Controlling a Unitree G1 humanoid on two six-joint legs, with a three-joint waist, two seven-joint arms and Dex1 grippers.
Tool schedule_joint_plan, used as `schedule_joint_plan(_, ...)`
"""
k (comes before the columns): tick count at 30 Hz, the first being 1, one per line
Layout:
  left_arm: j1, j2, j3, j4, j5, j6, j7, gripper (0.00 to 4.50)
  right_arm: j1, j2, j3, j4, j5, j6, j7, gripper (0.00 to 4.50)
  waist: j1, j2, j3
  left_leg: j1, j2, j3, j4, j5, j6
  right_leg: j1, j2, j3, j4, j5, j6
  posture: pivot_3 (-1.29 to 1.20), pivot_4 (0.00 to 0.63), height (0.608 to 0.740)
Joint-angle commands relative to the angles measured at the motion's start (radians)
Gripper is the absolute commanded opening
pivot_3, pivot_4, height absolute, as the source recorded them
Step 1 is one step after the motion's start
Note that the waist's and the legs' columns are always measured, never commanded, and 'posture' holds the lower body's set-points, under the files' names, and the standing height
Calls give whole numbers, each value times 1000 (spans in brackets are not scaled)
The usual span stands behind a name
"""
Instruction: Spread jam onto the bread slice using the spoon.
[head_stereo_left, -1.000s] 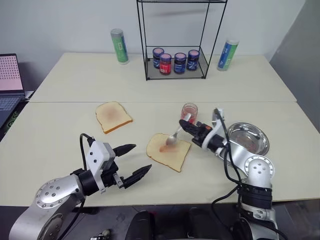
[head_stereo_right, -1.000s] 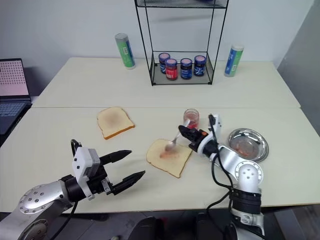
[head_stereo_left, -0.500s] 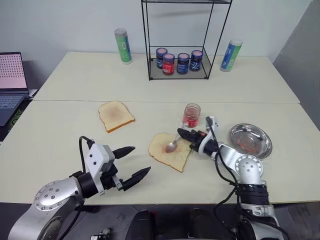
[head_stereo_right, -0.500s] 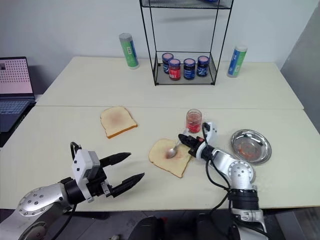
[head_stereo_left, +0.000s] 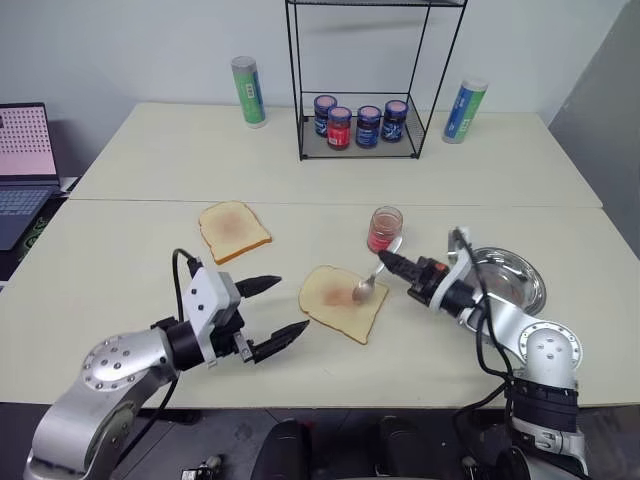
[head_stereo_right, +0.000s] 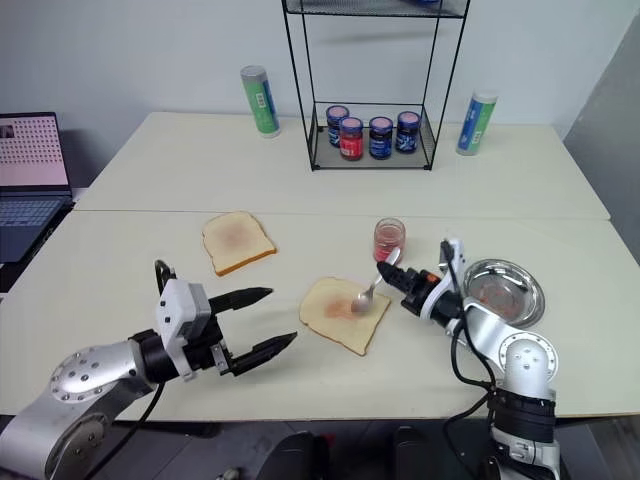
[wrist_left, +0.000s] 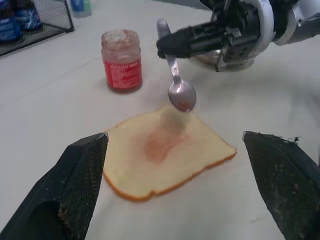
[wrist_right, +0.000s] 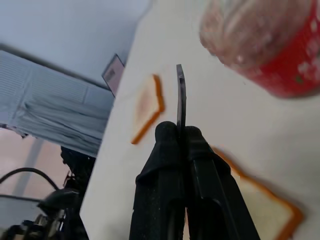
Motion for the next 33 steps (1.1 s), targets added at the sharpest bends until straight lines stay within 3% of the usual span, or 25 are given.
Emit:
schedule_joint_plan(1,-190,44,-71,13,-47,85,-62,4500,2,-81,-100,-128,61,-85,-45,51,2,0,0,0,0,0,0,0,0,0,0,0,-1,0,1,0,150,740)
schedule_joint_plan(4,-330,42,-145,55,-43,113,-107,4500,30,-160,-140,-172,35,-134,-46,51,10,1,1,-1,0,0,0,0,0,1,6,1,-4,0,4,0,150,740)
schedule_joint_plan(8,-510,-53,-289,154,20,76,-159,4500,111,-275,-238,-154,-111,-229,-16,51,12,1,2,-1,1,1,-1,0,1,3,8,3,-9,1,5,0,150,740)
schedule_joint_plan(12,-598,-161,-393,253,100,3,-182,4500,183,-324,-275,-75,-232,-320,64,51,16,1,2,-2,0,2,-1,0,1,2,8,3,-10,3,2,0,150,740)
schedule_joint_plan(21,-613,-325,-498,368,216,-104,-175,4500,163,-329,-221,198,-434,-473,260,51,9,2,1,0,1,2,-1,0,1,3,10,4,-8,3,2,0,150,740)
schedule_joint_plan(33,-564,-334,-492,306,235,-69,-156,4500,135,-306,-233,430,-530,-551,378,51,13,3,1,0,1,2,0,0,1,3,9,4,-8,4,0,0,150,740)
